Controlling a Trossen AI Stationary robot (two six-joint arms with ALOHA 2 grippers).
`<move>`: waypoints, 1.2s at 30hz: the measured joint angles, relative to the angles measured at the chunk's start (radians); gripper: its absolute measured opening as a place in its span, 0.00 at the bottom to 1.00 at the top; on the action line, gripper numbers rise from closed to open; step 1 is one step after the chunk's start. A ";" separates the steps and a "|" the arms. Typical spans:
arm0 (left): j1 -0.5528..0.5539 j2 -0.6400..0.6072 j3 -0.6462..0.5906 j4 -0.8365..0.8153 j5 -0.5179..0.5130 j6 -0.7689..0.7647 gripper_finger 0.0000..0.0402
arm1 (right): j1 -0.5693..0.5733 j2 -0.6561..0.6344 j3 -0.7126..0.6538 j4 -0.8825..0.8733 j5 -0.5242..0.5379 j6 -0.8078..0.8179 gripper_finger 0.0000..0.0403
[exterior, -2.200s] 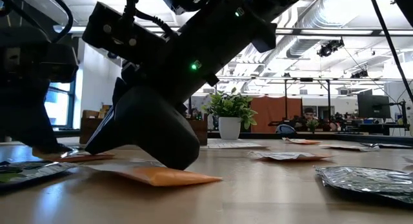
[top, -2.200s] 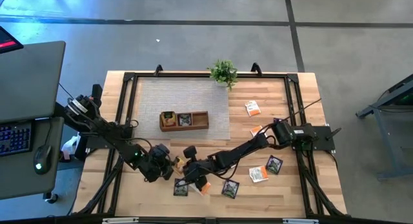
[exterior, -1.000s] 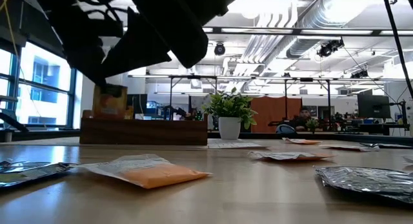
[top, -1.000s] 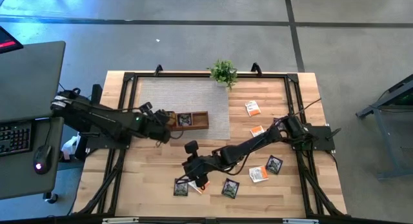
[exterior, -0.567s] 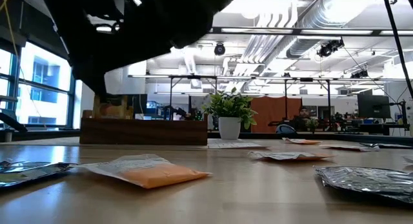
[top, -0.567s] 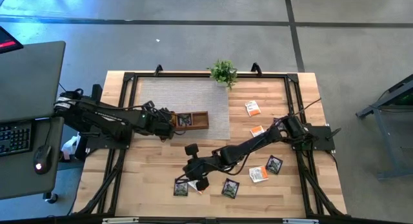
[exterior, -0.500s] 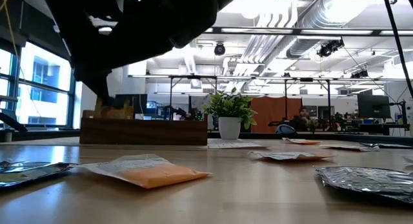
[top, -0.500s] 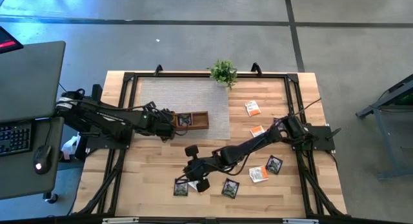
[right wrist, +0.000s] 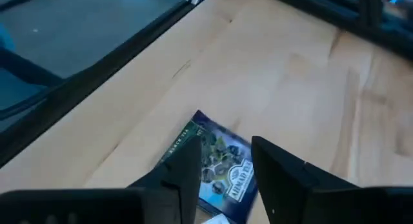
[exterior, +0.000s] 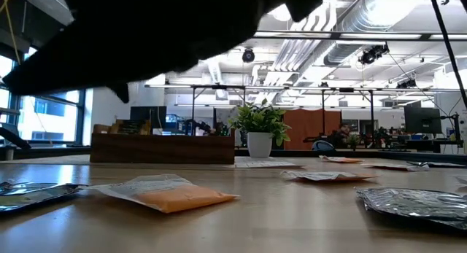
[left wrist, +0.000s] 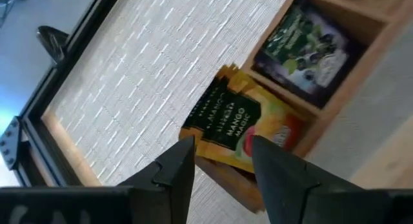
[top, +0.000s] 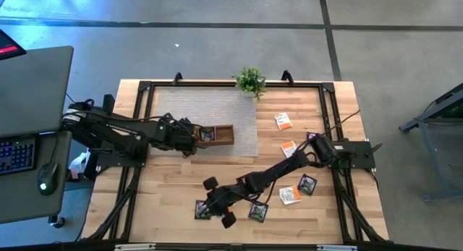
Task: Pick & Place Tea
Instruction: Put the purple tea bag into the middle section of the wooden organizer
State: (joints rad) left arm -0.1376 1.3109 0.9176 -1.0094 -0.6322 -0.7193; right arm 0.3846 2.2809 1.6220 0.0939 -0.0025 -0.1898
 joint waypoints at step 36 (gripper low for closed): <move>-0.297 0.000 0.147 -0.110 0.205 -0.362 0.37 | -0.109 0.087 -0.002 -0.028 0.599 0.269 0.29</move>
State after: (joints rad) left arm -0.4344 1.3109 1.0649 -1.1199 -0.4276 -1.0810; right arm 0.2759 2.3682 1.6199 0.0663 0.5960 0.0794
